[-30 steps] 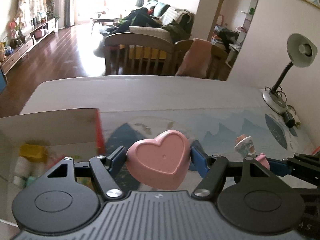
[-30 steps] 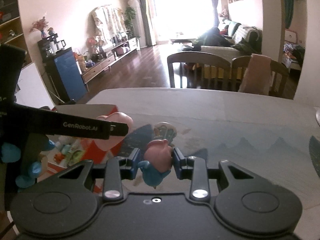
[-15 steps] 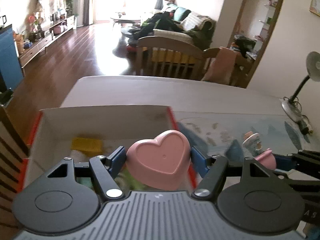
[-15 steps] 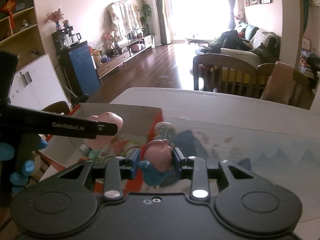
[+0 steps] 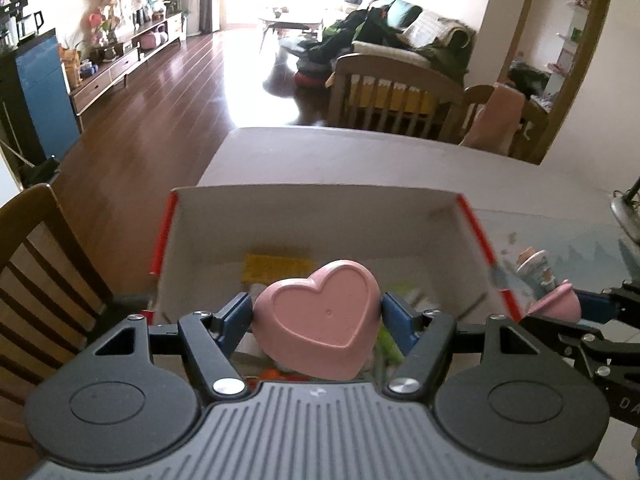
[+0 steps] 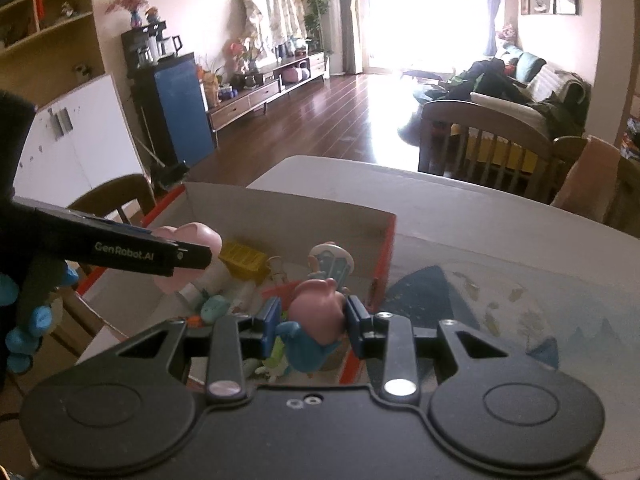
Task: Organize rigid objects
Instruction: 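Carry the heart dish and pig figure over the cardboard box with both tools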
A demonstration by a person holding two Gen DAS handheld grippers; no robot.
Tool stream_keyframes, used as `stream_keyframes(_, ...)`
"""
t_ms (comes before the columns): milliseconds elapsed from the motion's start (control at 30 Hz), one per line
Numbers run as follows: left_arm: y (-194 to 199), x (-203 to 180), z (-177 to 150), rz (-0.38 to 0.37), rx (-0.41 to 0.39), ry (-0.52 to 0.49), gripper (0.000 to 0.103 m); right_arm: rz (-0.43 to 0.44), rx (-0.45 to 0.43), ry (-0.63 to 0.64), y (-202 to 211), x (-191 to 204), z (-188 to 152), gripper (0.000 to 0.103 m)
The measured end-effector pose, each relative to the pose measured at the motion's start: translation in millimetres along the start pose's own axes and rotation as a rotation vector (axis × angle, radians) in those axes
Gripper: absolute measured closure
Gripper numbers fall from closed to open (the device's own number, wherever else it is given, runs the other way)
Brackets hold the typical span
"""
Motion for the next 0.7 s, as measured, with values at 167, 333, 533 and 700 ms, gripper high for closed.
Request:
stream_keyframes(167,-15,19,-9,0.013,0.034,-0.027,0.032,-0.010,0.039,0.038,-24,12,-9,0.069)
stream_keyframes(333,-29,26,-18,0.012,0.062,-0.068,0.032,-0.007,0.085,0.082,-47,24,-20,0.069)
stream_keyframes(533,-43,26,-25,-0.015,0.080,-0.124,0.032,0.016,0.120,0.119,-64,36,-25,0.069)
stream_keyframes(700,-52,19,-30,-0.044,0.100,-0.154,0.032,0.027,0.150,0.140,-73,41,-29,0.069)
Point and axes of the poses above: each gripper's, at about its wrist camera, not at the fingertips, and y roughly against the way its jaws point, x to its left, z to its top, the point moved 4 cm from there along -y, roughly the way its jaws point, and after that the axes turned 15 degrees about -x, right-handed, at the moved point
